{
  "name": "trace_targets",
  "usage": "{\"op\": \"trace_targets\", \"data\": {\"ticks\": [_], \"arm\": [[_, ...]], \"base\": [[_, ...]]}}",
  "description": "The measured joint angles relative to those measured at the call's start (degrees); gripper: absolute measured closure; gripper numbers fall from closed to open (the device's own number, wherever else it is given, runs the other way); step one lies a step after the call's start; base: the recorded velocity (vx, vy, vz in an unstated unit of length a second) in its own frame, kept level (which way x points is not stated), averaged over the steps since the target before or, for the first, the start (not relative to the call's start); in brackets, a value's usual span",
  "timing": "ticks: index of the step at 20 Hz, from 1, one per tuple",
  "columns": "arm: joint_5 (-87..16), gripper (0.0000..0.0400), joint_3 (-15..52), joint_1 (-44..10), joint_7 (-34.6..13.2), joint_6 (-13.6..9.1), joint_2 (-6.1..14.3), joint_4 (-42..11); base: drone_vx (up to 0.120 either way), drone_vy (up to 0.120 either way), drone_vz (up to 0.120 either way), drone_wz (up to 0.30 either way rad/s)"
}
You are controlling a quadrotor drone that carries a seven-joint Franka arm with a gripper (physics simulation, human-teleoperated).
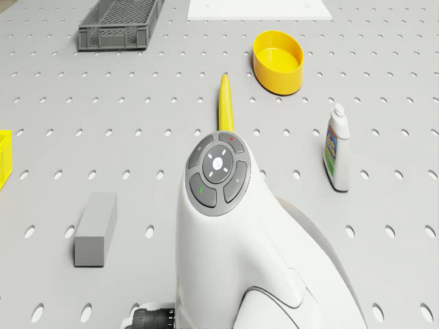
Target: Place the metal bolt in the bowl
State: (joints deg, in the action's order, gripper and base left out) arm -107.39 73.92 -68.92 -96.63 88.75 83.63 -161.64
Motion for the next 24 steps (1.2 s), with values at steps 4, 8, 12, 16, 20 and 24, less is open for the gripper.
{"op": "trace_targets", "data": {"ticks": [4, 8, 12, 16, 20, 24], "arm": [[0.38, 0.0262, 0.32, -0.07, -0.04, 0.12, 0.25, -0.05], [0.59, 0.0262, 0.47, -0.14, -0.07, 0.3, 0.49, -0.06], [0.74, 0.0262, 0.55, -0.21, -0.12, 0.51, 0.74, -0.06], [0.85, 0.0262, 0.6, -0.28, -0.17, 0.72, 0.97, -0.05], [0.95, 0.0262, 0.64, -0.35, -0.22, 0.92, 1.19, -0.04], [1.04, 0.0262, 0.67, -0.41, -0.27, 1.12, 1.4, -0.03]], "base": [[0.12, 0.0, 0.12, 0.0], [0.12, 0.0, 0.08, 0.0], [0.12, 0.0, 0.0, 0.0], [0.12, 0.0, 0.0, 0.0], [0.12, 0.0, 0.0, 0.0], [0.12, -0.06, 0.0, 0.0]]}}
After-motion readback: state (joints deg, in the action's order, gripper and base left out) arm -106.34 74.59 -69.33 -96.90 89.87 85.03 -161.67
